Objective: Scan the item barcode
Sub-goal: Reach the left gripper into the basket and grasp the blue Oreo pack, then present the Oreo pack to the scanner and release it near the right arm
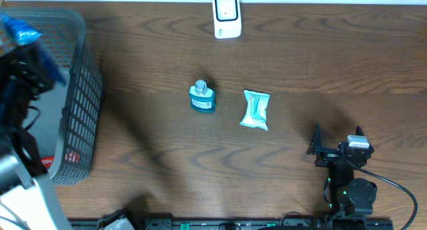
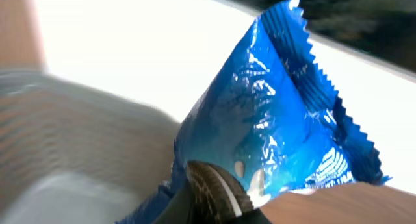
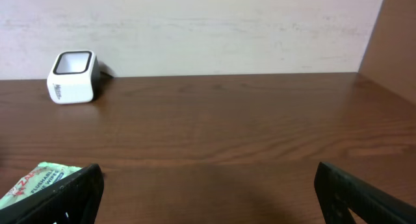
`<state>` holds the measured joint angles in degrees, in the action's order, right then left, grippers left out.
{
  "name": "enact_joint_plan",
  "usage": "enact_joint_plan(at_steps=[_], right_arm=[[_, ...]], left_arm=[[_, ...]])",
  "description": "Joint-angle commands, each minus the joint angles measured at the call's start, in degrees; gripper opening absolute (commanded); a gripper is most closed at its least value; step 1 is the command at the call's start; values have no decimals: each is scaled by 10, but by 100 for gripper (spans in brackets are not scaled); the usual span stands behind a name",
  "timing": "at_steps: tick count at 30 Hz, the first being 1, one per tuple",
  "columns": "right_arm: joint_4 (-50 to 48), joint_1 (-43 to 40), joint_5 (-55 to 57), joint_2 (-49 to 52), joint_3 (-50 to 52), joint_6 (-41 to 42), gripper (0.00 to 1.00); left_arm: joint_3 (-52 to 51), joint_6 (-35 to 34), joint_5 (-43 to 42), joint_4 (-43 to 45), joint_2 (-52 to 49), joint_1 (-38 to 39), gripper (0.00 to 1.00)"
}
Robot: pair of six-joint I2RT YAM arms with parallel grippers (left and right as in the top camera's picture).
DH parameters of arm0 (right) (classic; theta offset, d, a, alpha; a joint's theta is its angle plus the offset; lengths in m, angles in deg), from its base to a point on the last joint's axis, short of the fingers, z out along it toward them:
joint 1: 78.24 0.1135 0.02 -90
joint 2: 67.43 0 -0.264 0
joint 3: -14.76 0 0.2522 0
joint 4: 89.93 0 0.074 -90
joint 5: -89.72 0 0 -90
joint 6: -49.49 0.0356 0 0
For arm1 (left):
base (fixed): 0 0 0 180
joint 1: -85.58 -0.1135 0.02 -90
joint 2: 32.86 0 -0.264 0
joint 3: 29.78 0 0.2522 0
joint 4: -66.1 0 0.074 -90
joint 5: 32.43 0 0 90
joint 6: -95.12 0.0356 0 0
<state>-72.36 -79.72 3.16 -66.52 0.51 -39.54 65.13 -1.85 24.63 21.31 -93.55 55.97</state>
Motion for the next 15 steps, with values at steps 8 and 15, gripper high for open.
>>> enact_joint_plan(at_steps=[8, 15], right_arm=[[1, 6, 5, -2, 2, -6, 99], [1, 6, 5, -2, 2, -6, 99]], left_arm=[[4, 66, -382, 106, 23, 240, 7], [0, 141, -385, 106, -103, 424, 7]])
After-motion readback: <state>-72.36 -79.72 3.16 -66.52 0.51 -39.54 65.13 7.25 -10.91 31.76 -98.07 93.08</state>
